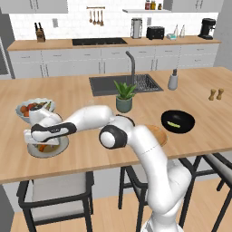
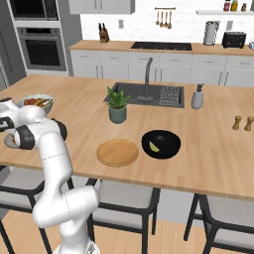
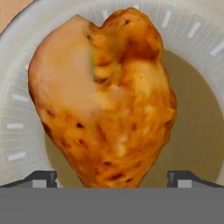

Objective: Pick the chicken drumstick and lemon wedge from their plates and place them in the bowl. Then put the bowl in the fridge.

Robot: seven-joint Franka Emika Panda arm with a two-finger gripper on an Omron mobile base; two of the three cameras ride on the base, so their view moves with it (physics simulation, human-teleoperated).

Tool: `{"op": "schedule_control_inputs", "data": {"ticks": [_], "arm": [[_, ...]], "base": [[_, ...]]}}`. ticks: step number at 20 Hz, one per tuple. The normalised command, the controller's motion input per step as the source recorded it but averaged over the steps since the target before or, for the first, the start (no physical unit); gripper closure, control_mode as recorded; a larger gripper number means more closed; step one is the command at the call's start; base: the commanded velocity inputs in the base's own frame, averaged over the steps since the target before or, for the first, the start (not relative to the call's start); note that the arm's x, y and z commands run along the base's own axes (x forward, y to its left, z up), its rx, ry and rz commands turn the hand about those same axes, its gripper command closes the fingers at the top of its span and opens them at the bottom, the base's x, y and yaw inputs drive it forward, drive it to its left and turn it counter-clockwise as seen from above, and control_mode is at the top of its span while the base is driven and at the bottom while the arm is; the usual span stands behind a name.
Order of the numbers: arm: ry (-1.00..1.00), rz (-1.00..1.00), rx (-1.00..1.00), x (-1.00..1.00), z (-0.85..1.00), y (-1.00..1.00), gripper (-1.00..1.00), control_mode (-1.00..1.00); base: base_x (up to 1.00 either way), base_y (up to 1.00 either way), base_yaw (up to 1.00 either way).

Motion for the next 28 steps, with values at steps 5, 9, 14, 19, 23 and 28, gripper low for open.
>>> {"op": "schedule_control_inputs", "data": {"ticks": [5,9,14,19,23,28], "arm": [[0.0,-0.01,0.0,0.0,-0.2,-0.01,1.0,-1.0],[0.01,-0.03,0.0,-0.05,-0.23,-0.26,1.0,-1.0],[-0.01,0.0,0.0,-0.41,0.2,-0.53,1.0,-1.0],[-0.08,0.06,0.04,-0.81,0.86,-0.74,1.0,-1.0],[-0.12,0.06,0.11,-1.0,0.66,-0.99,1.0,-1.0],[0.0,0.03,0.13,-0.73,0.53,-1.0,1.0,-1.0]], "base": [[0.0,0.0,0.0],[0.0,0.0,0.0],[0.0,0.0,0.0],[0.0,0.0,0.0],[0.0,0.0,0.0],[0.0,0.0,0.0]]}}
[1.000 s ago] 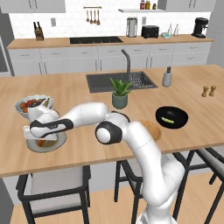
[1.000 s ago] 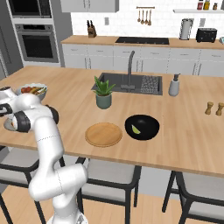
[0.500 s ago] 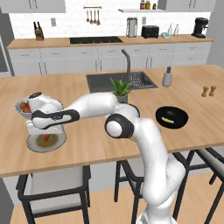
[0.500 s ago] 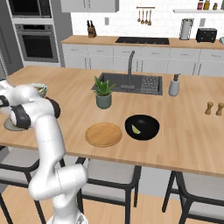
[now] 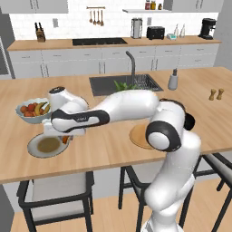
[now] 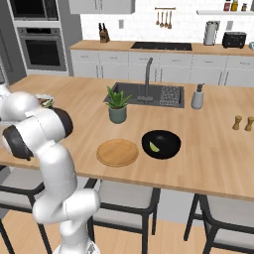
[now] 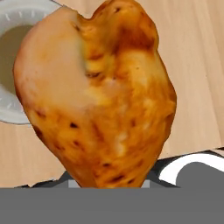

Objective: Pick the chicken drumstick and lemon wedge from their plates and place them in the bowl. Then put the bowl in the fridge.

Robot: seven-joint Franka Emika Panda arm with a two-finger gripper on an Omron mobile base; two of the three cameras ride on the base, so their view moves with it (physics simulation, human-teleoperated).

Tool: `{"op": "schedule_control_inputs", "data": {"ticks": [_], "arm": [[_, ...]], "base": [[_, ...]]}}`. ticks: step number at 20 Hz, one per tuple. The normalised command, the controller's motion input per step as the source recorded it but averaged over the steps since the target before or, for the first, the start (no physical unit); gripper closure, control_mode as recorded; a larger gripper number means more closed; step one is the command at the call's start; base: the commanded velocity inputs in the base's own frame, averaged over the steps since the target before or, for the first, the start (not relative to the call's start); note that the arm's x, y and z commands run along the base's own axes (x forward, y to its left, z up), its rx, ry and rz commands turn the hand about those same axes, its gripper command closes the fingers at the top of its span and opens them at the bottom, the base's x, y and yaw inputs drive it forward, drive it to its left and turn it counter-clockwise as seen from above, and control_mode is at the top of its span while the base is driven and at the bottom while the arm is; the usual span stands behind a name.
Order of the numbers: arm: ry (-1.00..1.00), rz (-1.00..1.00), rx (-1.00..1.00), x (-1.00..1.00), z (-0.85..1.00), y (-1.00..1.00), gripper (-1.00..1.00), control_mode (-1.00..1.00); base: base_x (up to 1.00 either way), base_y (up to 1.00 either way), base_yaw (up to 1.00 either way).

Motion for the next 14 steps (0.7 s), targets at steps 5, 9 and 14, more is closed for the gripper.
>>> {"op": "schedule_control_inputs", "data": {"ticks": [5,9,14], "arm": [[0.03,0.0,0.09,-0.28,0.24,-1.0,1.0,-1.0],[0.0,0.0,0.1,-0.08,0.08,-1.0,1.0,-1.0],[0.0,0.0,0.07,0.0,0.13,-1.0,1.0,-1.0]], "base": [[0.0,0.0,0.0],[0.0,0.0,0.0],[0.0,0.0,0.0]]}}
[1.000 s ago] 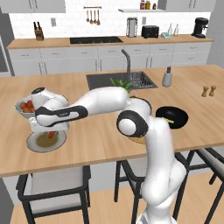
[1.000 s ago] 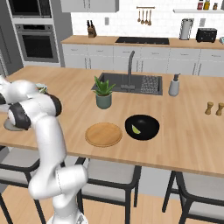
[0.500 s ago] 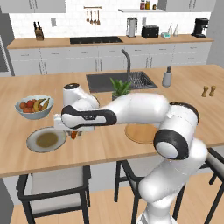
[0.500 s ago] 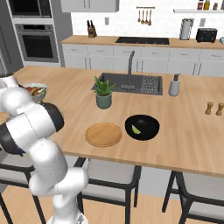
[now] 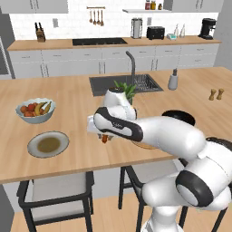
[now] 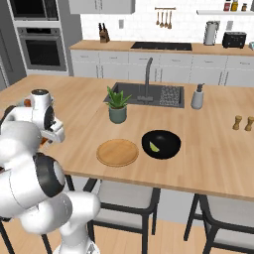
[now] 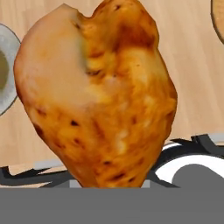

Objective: Pick the chicken drumstick and lemon wedge from their plates and place them in the bowl. Then put the bowl in the fridge.

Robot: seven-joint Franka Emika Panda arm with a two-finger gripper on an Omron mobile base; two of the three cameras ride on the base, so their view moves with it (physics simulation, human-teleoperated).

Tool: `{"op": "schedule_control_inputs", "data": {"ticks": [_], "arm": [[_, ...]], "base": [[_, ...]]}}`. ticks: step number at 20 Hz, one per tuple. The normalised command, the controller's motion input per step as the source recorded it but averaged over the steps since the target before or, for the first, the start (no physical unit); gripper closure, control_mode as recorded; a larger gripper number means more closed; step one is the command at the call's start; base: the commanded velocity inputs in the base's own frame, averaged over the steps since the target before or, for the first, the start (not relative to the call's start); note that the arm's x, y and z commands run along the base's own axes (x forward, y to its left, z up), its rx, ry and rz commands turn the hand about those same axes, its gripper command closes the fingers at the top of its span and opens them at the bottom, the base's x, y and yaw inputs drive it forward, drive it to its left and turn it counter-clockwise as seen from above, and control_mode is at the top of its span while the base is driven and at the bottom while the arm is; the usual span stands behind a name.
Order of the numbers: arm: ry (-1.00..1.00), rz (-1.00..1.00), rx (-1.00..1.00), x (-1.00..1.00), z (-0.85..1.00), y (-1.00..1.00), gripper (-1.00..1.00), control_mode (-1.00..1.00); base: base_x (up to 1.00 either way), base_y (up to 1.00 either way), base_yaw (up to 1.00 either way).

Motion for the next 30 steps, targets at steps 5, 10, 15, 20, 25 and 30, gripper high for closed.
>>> {"op": "schedule_control_inputs", "data": {"ticks": [5,10,15,20,25,30], "arm": [[0.01,-0.02,0.09,0.01,0.36,-1.0,1.0,-1.0],[0.0,0.0,0.0,0.0,0.16,-1.0,1.0,-1.0],[0.0,0.04,-0.03,-0.16,0.15,-1.0,1.0,-1.0],[0.0,0.1,-0.13,-0.03,0.34,-1.0,1.0,-1.0],[0.0,0.09,-0.2,0.0,0.13,-1.0,1.0,-1.0],[0.01,0.13,-0.19,0.08,0.0,-1.0,1.0,-1.0]], "base": [[0.0,0.0,0.0],[0.0,0.0,0.0],[0.0,0.0,0.0],[0.0,0.0,0.0],[0.0,0.0,0.0],[0.0,0.0,0.0]]}}
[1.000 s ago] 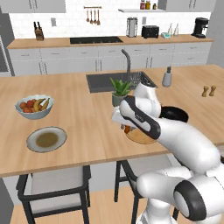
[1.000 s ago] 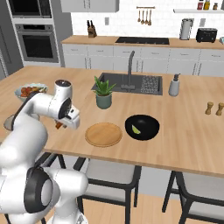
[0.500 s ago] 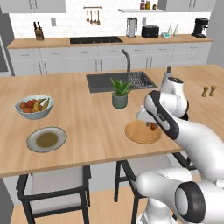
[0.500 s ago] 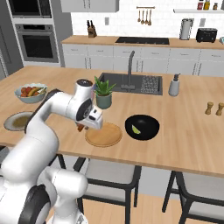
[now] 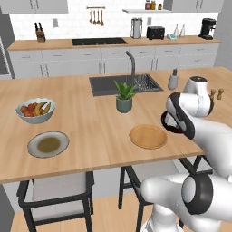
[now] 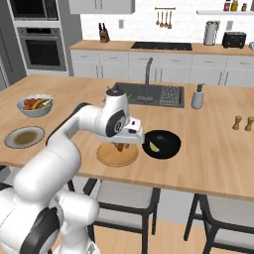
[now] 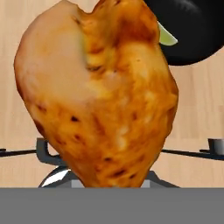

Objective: Pick the chicken drumstick and lemon wedge from their plates and place them in the bowl. Then put the bowl in the fridge.

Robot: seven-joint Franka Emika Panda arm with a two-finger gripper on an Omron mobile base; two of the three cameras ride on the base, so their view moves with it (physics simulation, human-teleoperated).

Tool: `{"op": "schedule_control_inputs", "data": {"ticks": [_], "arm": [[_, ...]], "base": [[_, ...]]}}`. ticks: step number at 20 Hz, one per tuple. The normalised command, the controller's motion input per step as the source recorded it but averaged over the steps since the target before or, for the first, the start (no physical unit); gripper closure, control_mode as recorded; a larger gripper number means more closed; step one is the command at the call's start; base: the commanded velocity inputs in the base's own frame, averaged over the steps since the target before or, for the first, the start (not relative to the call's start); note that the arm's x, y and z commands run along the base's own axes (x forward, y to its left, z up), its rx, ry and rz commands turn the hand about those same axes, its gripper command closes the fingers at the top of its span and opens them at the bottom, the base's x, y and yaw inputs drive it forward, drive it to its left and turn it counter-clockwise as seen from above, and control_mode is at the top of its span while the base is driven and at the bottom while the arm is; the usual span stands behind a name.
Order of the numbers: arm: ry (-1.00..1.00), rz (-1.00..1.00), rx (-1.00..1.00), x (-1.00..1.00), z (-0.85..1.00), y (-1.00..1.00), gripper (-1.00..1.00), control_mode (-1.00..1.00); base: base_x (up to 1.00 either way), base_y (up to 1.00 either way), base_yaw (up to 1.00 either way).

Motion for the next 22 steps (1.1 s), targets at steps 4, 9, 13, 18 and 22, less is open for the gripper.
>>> {"op": "schedule_control_inputs", "data": {"ticks": [4,9,13,18,22], "arm": [[0.04,0.17,-0.21,0.35,0.0,-0.77,1.0,-1.0],[-0.01,0.17,-0.06,0.55,0.0,-0.62,1.0,-1.0],[0.1,0.16,0.0,0.98,0.0,-0.37,1.0,-1.0],[0.0,0.23,0.0,0.91,-0.03,-0.24,1.0,-1.0],[0.0,0.21,0.0,0.65,-0.28,-0.13,1.0,-1.0]], "base": [[0.0,0.0,0.0],[0.0,0.0,0.0],[0.0,0.0,0.0],[0.0,0.0,0.0],[0.0,0.0,0.0]]}}
